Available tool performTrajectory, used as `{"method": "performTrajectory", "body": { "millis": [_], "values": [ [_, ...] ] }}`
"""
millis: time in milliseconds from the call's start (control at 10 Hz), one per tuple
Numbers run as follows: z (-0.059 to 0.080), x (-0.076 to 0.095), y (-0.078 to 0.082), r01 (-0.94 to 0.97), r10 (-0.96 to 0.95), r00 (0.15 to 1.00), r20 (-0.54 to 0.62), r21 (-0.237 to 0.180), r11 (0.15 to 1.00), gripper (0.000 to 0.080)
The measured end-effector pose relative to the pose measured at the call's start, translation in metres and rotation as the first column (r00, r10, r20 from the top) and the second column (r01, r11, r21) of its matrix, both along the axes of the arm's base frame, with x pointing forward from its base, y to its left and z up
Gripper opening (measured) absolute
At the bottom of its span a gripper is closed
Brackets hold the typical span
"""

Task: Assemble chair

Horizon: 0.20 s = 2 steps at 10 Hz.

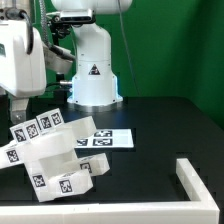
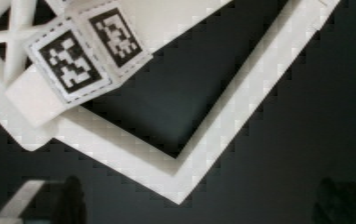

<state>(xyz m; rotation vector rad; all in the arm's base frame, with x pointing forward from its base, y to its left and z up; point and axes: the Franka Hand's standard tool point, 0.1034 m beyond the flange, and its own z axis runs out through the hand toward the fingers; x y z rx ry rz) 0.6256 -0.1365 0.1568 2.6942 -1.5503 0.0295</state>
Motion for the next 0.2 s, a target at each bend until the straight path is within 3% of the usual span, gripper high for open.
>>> {"method": "performTrajectory", "body": {
  "millis": [200],
  "values": [
    [-0.0006,-0.0002,0.0,0.0,0.0,1.0,-0.001,0.0,1.0,0.0649]
  ]
}}
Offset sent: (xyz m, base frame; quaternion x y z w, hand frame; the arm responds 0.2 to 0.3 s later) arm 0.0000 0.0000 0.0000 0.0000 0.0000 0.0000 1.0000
